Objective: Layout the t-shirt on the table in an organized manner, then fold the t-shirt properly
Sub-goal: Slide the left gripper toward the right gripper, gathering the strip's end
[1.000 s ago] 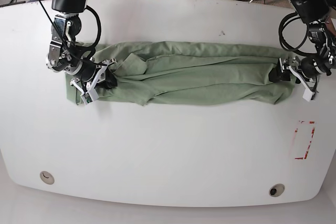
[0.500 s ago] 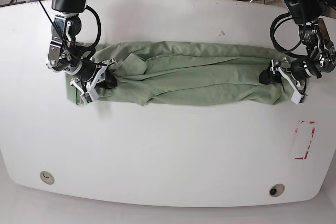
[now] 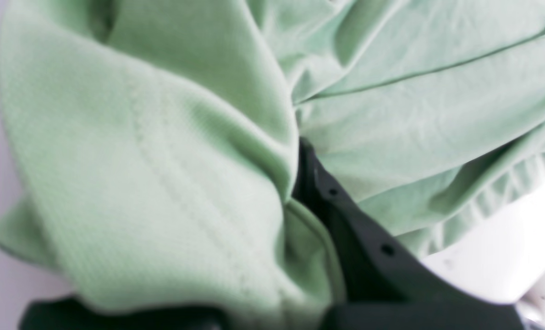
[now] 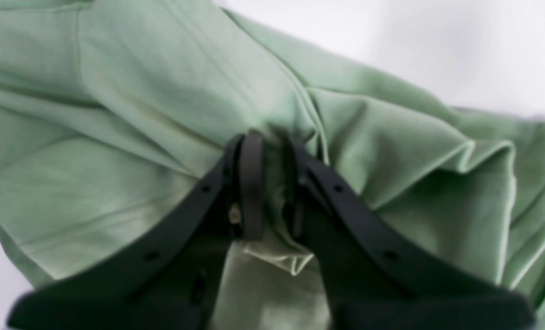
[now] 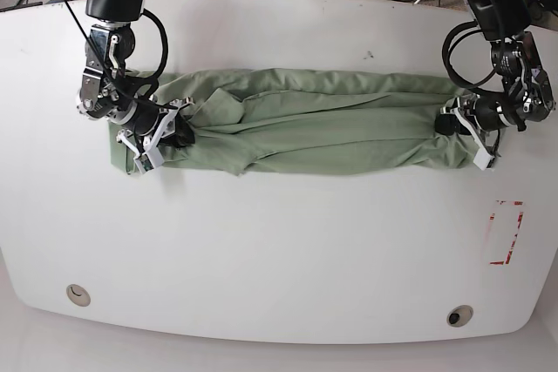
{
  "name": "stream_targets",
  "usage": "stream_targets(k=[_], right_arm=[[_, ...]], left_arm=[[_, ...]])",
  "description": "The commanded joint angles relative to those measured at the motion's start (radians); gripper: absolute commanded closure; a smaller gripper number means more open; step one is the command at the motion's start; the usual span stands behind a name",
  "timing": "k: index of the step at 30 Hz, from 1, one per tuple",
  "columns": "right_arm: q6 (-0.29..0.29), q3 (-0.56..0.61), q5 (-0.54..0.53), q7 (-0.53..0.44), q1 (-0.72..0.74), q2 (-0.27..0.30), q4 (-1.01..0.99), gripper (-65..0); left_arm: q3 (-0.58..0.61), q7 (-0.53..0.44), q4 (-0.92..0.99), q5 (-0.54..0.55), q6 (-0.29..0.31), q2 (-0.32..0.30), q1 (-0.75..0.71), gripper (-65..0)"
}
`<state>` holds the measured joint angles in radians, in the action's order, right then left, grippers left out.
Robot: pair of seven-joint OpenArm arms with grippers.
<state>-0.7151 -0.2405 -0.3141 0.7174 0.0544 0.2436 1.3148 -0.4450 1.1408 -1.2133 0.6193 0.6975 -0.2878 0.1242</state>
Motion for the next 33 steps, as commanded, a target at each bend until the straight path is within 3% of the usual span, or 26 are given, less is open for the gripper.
stream_targets(k=[1,9,18,24,33], right_arm=[[0.017,-0.001,0.071,0.069,-0.006,0.01,-0.001,-8.2],[0.017,0.0,0.071,0.069,-0.008,0.01,-0.001,-8.2],[0.017,0.002,0.071,0.069,-0.004,0.01,-0.001,-8.2],[0.017,0.002,0.071,0.069,-0.003,0.01,-0.001,-8.2],[0.017,0.002,0.071,0.069,-0.003,0.01,-0.001,-8.2]], left_arm=[[-0.001,0.003,-0.116,0.004,0.001,-0.015,0.007,0.0],[0.168,0.071,-0.412,0.004,0.001,-0.014,-0.019,0.0],[0.41,0.071,-0.534,0.003,0.001,-0.009,-0.013,0.0],[0.501,0.071,-0.531,0.003,0.001,0.063,0.016,0.0],[0.538,0.069,-0.526,0.001,0.001,0.163,0.038,0.0]])
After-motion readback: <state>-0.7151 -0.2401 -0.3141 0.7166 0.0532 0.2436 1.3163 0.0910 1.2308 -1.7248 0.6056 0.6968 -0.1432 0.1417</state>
